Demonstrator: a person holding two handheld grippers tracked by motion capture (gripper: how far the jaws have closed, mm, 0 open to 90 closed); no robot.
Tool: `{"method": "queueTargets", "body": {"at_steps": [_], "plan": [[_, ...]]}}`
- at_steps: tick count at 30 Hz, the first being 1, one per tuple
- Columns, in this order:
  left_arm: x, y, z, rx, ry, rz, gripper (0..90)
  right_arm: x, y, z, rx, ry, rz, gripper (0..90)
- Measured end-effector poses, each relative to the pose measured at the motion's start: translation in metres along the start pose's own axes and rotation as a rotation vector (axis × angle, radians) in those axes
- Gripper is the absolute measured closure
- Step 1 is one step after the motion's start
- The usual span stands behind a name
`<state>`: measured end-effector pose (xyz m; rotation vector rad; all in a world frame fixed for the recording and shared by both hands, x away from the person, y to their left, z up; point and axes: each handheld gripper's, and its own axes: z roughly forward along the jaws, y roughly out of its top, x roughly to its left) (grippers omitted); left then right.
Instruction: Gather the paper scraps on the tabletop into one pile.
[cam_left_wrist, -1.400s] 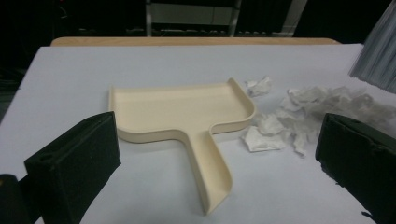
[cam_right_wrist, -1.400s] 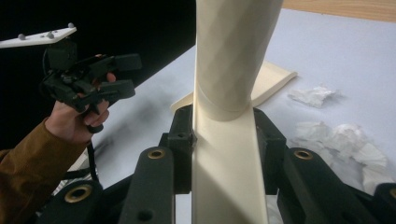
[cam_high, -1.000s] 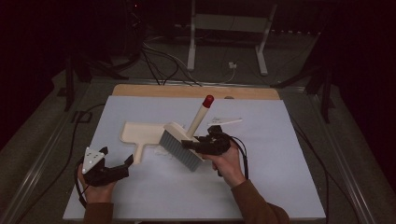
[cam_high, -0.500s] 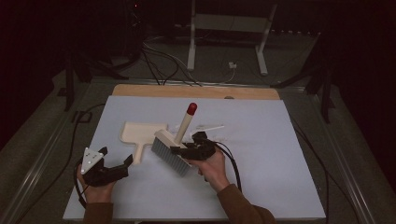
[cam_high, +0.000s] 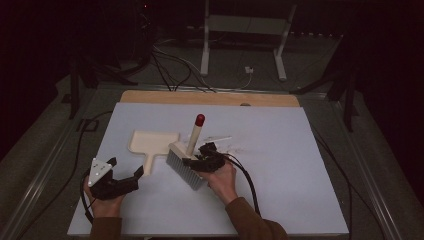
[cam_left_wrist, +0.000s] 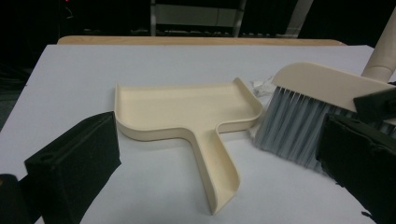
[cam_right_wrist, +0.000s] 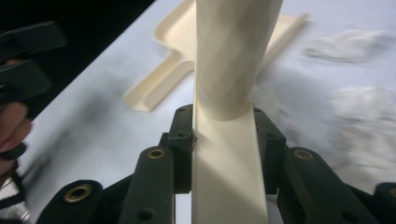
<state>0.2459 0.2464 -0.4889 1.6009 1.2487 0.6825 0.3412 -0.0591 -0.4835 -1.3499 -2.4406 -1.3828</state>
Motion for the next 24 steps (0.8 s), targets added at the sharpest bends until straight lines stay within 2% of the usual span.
{"method": "queueTargets", "body": {"at_steps": [10,24], "plan": [[-0.002,-0.001,0.001,0.008,0.001,0.009,0.6,-0.019,-0.003,-0.018,-0.016,-0.087,0.067,67.5],[-0.005,-0.001,0.003,0.020,0.001,0.020,0.7,-0.055,-0.017,-0.063,-0.066,-0.194,0.151,67.5]]}}
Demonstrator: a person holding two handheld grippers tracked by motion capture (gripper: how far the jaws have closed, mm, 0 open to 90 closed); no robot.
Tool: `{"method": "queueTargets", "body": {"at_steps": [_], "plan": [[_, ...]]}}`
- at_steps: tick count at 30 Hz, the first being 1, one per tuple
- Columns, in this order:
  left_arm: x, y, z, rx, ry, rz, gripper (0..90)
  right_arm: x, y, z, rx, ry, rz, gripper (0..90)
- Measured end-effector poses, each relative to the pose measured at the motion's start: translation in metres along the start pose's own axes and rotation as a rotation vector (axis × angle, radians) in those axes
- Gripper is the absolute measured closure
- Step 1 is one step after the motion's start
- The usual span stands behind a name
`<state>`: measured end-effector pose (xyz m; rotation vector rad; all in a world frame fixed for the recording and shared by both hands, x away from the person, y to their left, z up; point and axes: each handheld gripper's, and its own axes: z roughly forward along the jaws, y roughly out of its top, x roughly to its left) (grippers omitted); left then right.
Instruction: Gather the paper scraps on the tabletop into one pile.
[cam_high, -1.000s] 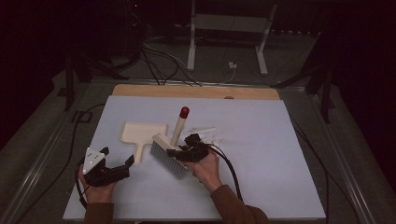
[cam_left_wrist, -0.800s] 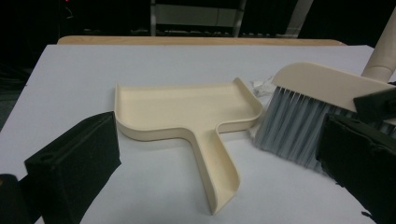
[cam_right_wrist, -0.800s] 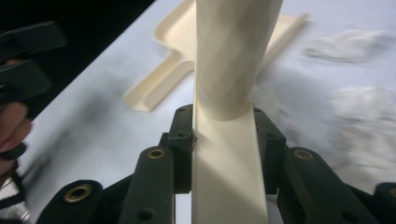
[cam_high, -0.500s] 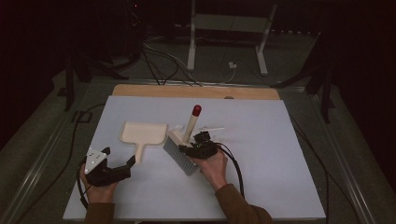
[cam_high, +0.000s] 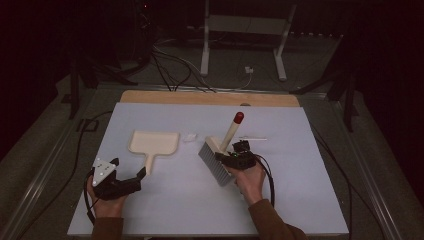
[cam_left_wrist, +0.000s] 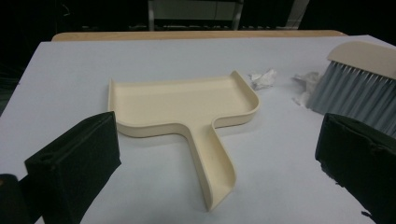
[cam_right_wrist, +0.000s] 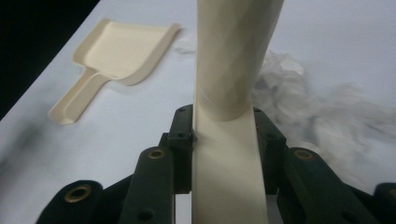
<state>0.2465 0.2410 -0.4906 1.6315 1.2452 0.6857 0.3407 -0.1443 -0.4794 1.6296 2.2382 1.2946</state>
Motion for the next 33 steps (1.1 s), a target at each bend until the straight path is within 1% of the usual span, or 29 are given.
{"method": "queueTargets", "body": {"at_steps": [2,4,7,10,11,13,16,23,26,33], "plan": [[0.000,0.000,0.000,0.000,0.001,-0.002,0.7,-0.002,0.000,-0.005,-0.008,0.000,0.004,67.5],[0.000,0.000,0.000,0.000,0.004,-0.002,0.7,0.000,0.000,-0.012,-0.019,0.017,0.007,67.5],[0.001,0.000,0.000,-0.001,0.005,-0.003,0.7,0.009,0.003,-0.025,-0.058,0.057,-0.008,67.5],[0.001,0.000,-0.001,-0.001,0.005,-0.003,0.7,0.018,0.010,-0.033,-0.088,0.083,-0.021,67.4],[0.001,0.000,-0.001,-0.002,0.004,-0.005,0.7,0.020,0.013,-0.033,-0.097,0.089,-0.026,67.5],[0.002,0.000,-0.001,-0.003,0.004,-0.007,0.7,0.024,0.018,-0.034,-0.111,0.083,-0.036,67.4],[0.002,0.000,-0.001,-0.003,0.006,-0.010,0.7,0.027,0.023,-0.030,-0.116,0.059,-0.044,67.4],[0.002,0.000,0.000,-0.001,0.003,-0.008,0.7,0.033,0.029,-0.010,-0.122,0.039,-0.031,67.4],[0.003,0.000,-0.001,-0.002,0.003,-0.010,0.7,0.039,0.031,0.001,-0.127,0.036,-0.021,67.4],[0.003,0.000,-0.001,-0.002,-0.001,-0.013,0.7,0.055,0.035,0.025,-0.132,0.005,-0.029,67.4]]}}
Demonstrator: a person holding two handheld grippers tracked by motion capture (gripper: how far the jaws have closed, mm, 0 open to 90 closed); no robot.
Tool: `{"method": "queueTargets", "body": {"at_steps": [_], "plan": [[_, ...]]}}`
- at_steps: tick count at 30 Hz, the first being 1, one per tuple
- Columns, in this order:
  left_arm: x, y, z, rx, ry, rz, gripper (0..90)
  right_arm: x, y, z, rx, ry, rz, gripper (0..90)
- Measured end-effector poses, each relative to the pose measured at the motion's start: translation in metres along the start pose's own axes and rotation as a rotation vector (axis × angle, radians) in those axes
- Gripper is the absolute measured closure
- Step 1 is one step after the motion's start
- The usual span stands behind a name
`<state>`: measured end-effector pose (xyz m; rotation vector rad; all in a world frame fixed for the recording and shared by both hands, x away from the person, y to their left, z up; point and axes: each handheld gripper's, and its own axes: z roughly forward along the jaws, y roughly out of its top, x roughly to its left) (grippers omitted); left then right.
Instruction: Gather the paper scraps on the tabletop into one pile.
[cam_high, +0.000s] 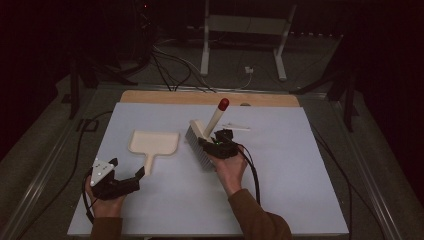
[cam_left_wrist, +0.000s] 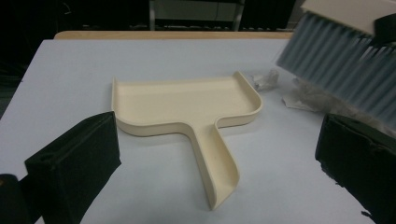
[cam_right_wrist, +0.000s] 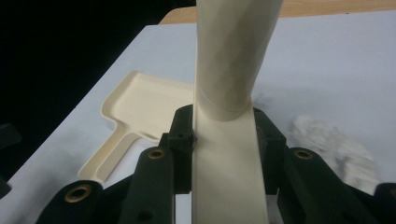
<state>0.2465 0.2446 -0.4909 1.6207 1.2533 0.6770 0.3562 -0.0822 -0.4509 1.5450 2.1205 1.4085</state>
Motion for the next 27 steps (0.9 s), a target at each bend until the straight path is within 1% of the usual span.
{"method": "queueTargets", "body": {"at_steps": [4,7,10,12,14,17,19,24,27], "plan": [[0.000,0.000,0.000,0.001,-0.001,0.000,0.7,0.007,-0.001,0.014,0.002,-0.040,-0.006,67.5],[0.001,0.000,0.000,-0.002,-0.001,-0.004,0.7,0.009,-0.003,0.024,0.006,-0.063,0.007,67.5],[0.001,0.000,0.000,-0.002,0.000,-0.006,0.7,0.012,-0.005,0.033,0.011,-0.098,-0.013,67.5],[0.002,0.000,0.000,0.001,0.000,-0.005,0.7,0.011,-0.007,0.038,0.021,-0.123,-0.021,67.5],[0.001,0.000,0.000,0.000,-0.003,-0.004,0.7,0.008,-0.009,0.042,0.036,-0.145,-0.018,67.5],[0.001,0.000,0.000,0.002,-0.003,-0.001,0.7,0.006,-0.010,0.039,0.042,-0.182,-0.037,67.5],[0.001,-0.001,0.000,0.003,-0.002,-0.004,0.7,0.004,-0.011,0.035,0.054,-0.200,-0.040,67.5],[-0.001,0.000,0.000,0.002,-0.008,0.001,0.7,-0.003,-0.016,0.018,0.058,-0.246,-0.075,67.5],[-0.003,0.000,0.001,0.004,-0.009,0.002,0.7,-0.009,-0.020,0.007,0.054,-0.273,-0.087,67.5]]}}
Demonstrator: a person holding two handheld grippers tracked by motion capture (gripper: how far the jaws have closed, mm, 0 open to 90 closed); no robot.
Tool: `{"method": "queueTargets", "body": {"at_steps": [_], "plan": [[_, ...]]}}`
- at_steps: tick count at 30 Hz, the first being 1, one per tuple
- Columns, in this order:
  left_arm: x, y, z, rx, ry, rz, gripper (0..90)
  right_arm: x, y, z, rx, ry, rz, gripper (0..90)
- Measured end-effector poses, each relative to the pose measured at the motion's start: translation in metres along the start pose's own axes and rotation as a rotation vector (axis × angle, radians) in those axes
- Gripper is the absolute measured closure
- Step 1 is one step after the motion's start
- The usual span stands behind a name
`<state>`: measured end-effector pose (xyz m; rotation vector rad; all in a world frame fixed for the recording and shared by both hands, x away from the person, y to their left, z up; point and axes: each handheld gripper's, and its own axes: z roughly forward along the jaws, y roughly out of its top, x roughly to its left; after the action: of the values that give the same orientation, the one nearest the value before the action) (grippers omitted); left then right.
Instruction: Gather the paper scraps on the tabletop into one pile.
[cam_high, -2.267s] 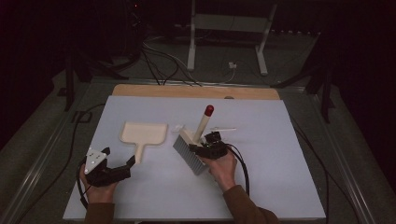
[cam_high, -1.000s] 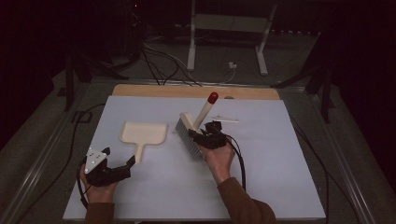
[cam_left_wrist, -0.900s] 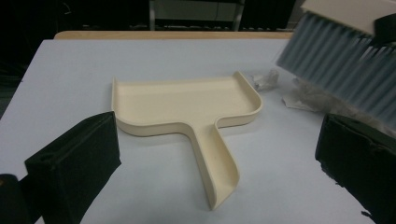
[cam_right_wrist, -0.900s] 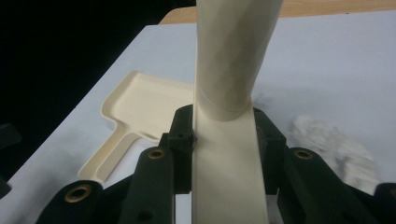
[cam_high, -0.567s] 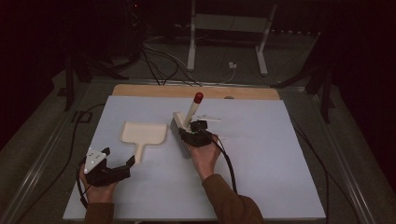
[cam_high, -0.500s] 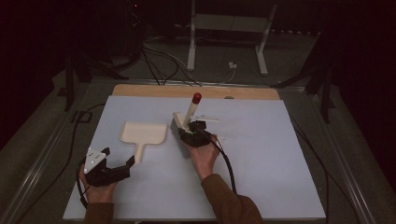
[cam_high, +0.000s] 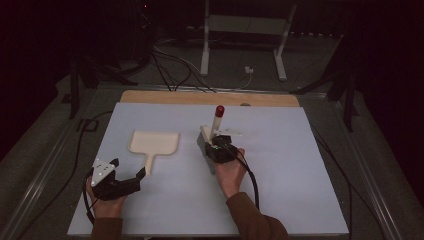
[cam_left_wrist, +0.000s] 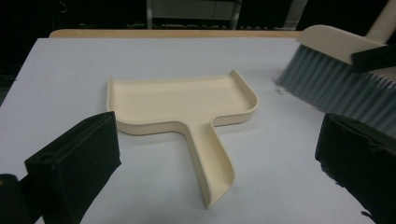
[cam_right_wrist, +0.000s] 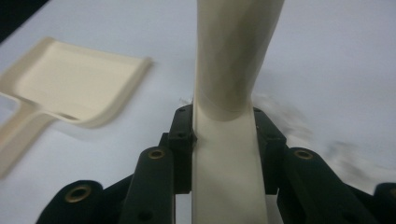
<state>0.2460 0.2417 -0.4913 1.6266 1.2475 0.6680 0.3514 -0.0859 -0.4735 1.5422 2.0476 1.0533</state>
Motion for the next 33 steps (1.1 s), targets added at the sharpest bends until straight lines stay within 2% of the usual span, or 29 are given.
{"method": "queueTargets", "body": {"at_steps": [11,14,18,25,33], "plan": [[0.000,0.000,0.001,0.005,-0.001,0.003,0.7,-0.029,-0.013,-0.024,-0.008,-0.064,0.017,67.5],[-0.001,0.000,0.001,0.008,-0.002,0.004,0.7,-0.033,-0.014,-0.027,-0.012,-0.056,0.026,67.5],[0.000,0.000,0.001,0.006,-0.002,0.002,0.7,-0.030,-0.012,-0.031,-0.031,-0.030,0.035,67.4],[0.001,0.000,0.001,0.005,-0.001,-0.001,0.7,-0.028,-0.001,-0.051,-0.086,-0.001,0.027,67.4],[0.001,0.000,0.000,0.003,-0.001,-0.006,0.7,-0.046,0.006,-0.072,-0.113,-0.014,0.038,67.4]]}}
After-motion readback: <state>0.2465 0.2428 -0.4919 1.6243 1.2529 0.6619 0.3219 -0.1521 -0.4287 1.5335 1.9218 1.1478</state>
